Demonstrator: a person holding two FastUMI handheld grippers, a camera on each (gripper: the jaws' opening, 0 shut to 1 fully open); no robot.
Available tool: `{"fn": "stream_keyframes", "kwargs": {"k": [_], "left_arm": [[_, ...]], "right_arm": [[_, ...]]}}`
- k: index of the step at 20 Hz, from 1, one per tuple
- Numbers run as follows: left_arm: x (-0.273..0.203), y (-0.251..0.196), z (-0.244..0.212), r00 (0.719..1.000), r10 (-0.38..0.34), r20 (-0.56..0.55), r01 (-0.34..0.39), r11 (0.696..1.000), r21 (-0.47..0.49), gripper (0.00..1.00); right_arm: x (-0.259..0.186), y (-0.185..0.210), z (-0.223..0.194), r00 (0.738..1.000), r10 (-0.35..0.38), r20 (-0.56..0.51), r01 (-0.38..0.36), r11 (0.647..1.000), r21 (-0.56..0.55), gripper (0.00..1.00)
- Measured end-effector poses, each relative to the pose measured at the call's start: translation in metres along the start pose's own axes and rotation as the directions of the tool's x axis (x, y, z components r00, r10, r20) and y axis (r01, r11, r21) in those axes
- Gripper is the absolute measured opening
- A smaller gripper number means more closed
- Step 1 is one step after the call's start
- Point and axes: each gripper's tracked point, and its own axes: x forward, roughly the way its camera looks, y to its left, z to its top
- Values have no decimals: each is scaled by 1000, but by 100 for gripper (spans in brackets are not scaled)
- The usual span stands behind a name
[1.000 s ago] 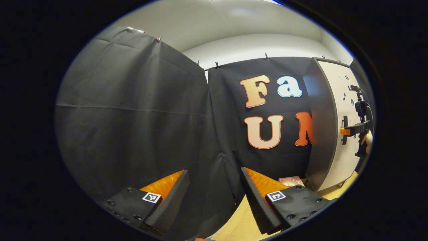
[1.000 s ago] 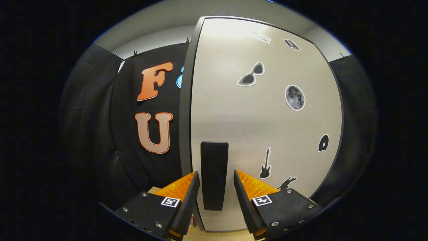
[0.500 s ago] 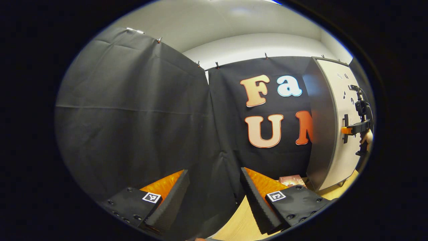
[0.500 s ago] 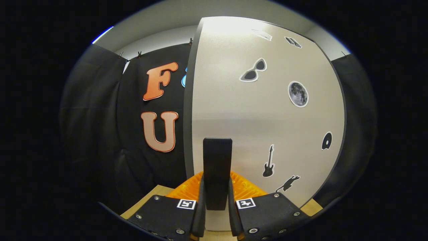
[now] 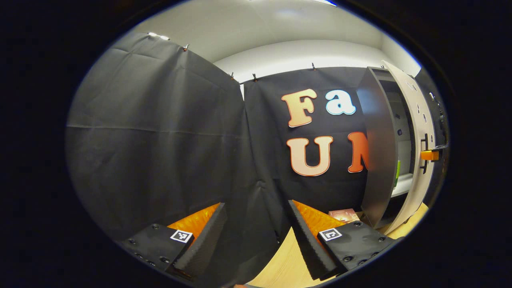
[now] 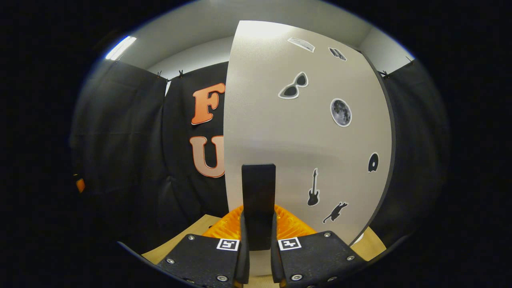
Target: Open the cabinet door with the right hand, grasp the bottle in the cabinet with the left hand and place it on the coaster, then close the cabinet door with the right hand.
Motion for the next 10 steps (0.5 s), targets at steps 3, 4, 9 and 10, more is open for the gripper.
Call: {"fn": "stream_keyframes", "kwargs": {"k": [3, 4, 9, 10], "left_arm": [[3, -10, -1, 1000, -16, -3, 16, 1000, 3, 99], [2, -12, -1, 1000, -20, -3, 20, 1000, 3, 98], [6, -27, 1, 999, -43, -2, 43, 999, 1, 98], [7, -31, 3, 999, -52, -1, 52, 999, -2, 98]], "right_arm": [[-11, -4, 0, 1000, 13, -1, -13, 1000, 9, 21], [-15, -4, 0, 1000, 22, 1, -22, 999, 24, 17], [-37, -18, -1, 1000, -9, 5, 9, 1000, 4, 17], [-43, -23, 0, 1000, -18, 5, 18, 1000, 6, 17]]}}
